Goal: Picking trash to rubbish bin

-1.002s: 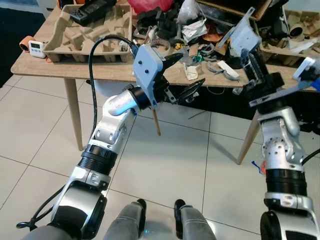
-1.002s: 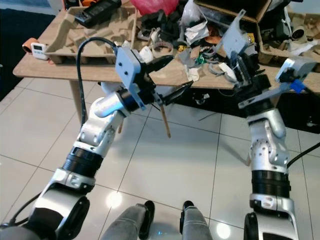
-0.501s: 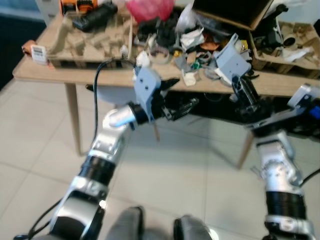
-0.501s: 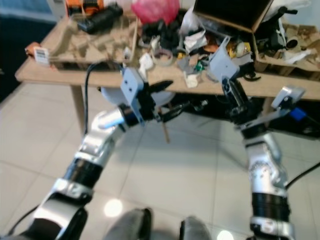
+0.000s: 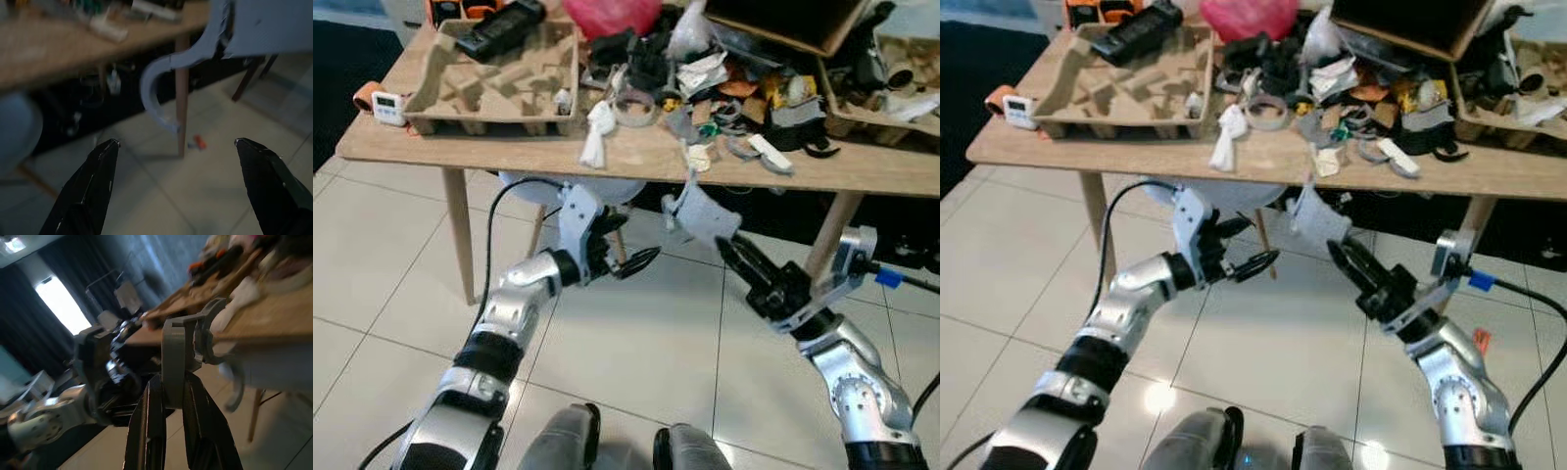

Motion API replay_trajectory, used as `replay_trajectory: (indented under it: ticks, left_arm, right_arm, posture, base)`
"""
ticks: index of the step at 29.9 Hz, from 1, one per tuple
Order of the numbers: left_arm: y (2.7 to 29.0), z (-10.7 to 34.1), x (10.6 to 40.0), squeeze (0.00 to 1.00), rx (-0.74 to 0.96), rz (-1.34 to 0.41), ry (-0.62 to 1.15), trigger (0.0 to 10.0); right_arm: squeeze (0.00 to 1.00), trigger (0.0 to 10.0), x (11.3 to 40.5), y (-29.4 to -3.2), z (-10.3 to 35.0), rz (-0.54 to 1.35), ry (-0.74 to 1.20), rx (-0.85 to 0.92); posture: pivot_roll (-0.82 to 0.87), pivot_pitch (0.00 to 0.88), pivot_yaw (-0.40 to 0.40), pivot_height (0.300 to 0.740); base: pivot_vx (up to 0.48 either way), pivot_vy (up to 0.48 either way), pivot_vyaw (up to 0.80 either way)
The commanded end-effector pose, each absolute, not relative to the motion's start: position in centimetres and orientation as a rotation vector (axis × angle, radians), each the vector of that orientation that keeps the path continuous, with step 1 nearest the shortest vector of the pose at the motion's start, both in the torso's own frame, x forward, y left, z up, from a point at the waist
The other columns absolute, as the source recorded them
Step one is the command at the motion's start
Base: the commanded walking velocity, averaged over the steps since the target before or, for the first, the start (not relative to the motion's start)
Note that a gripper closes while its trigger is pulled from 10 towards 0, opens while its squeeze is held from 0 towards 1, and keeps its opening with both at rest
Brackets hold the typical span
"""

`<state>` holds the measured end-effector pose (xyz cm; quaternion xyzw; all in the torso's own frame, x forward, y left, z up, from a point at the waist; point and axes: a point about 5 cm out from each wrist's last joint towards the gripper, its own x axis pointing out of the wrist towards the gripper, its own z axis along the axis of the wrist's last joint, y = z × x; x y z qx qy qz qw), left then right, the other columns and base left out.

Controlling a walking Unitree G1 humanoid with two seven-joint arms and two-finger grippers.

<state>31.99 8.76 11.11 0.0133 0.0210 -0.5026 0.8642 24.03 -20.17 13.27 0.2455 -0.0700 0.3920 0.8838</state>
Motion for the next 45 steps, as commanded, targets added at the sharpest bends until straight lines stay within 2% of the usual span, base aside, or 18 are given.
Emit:
replay_trajectory:
  ticks: [1,6,10,15,19,21,24,25,27,28,30,35,38,45]
  left_arm:
    - [9.2,8.5,30.8,0.00,0.063,-1.098,0.147,10.0]
    - [10.8,4.7,29.0,0.00,0.096,-1.126,0.316,10.0]
    - [12.3,2.2,27.9,0.00,0.197,-1.088,0.438,10.0]
    - [13.4,0.6,27.0,0.00,0.239,-1.046,0.519,10.0]
    - [15.8,-2.1,25.3,0.00,0.272,-0.907,0.673,10.0]
    - [16.0,-2.4,25.1,0.00,0.276,-0.887,0.689,10.0]
    - [17.1,-3.6,24.2,0.00,0.253,-0.764,0.758,10.0]
    - [17.1,-3.6,24.2,0.00,0.253,-0.764,0.758,10.0]
    - [18.0,-4.6,23.4,0.00,0.223,-0.640,0.824,10.0]
    - [18.0,-4.6,23.4,0.00,0.223,-0.640,0.824,10.0]
    - [18.5,-5.4,22.4,0.00,0.189,-0.539,0.883,10.0]
    - [18.8,-6.4,21.3,0.00,0.115,-0.422,0.938,10.0]
    - [18.9,-6.8,20.9,0.00,0.094,-0.344,0.963,10.0]
    - [17.8,-6.8,21.2,0.00,0.094,-0.339,0.953,10.0]
  right_arm:
    - [0.00,10.0,23.1,-20.0,12.0,0.851,-0.074,0.520]
    - [0.00,10.0,21.9,-20.0,9.4,0.866,0.073,0.524]
    - [0.00,10.0,21.7,-20.4,7.0,0.804,0.208,0.468]
    - [0.00,10.0,21.9,-21.2,5.9,0.716,0.240,0.448]
    - [0.00,10.0,22.6,-24.0,2.4,0.409,0.331,0.406]
    - [0.00,10.0,22.6,-24.3,1.9,0.370,0.346,0.409]
    - [0.00,10.0,22.3,-25.6,-0.4,0.164,0.423,0.403]
    - [0.00,10.0,22.3,-25.6,-0.4,0.164,0.423,0.403]
    - [0.00,10.0,21.6,-26.1,-2.1,0.003,0.481,0.425]
    - [0.00,10.0,21.6,-26.1,-2.1,0.003,0.481,0.425]
    - [0.00,10.0,20.4,-26.6,-3.7,-0.164,0.547,0.443]
    - [0.00,10.0,18.1,-27.5,-5.6,-0.427,0.613,0.486]
    - [0.00,10.0,17.0,-27.6,-6.3,-0.541,0.633,0.537]
    - [0.00,10.0,16.1,-27.4,-7.1,-0.607,0.722,0.487]
  posture:
    - [0.15,0.145,-0.014,0.740]
    - [0.15,0.143,-0.015,0.740]
    - [0.15,0.140,-0.016,0.740]
    - [0.15,0.134,-0.019,0.740]
    - [0.14,0.122,-0.024,0.740]
    - [0.14,0.122,-0.024,0.740]
    - [0.15,0.108,-0.026,0.740]
    - [0.15,0.108,-0.026,0.740]
    - [0.15,0.099,-0.031,0.740]
    - [0.15,0.099,-0.031,0.740]
    - [0.15,0.098,-0.031,0.740]
    - [0.14,0.092,-0.032,0.740]
    - [0.14,0.088,-0.035,0.740]
    - [0.14,0.080,-0.042,0.740]
  base:
    - [0.000,0.000,0.00]
    - [0.000,0.000,0.00]
    - [0.000,0.000,0.00]
    - [0.000,0.000,0.00]
    - [0.000,0.000,0.00]
    - [0.000,0.000,0.00]
    - [0.000,0.000,0.00]
    - [0.000,0.000,0.00]
    - [0.000,0.000,0.00]
    - [0.000,0.000,0.00]
    - [0.000,0.000,0.00]
    - [0.000,0.000,0.00]
    - [0.000,0.000,0.00]
    - [0.000,0.000,0.00]
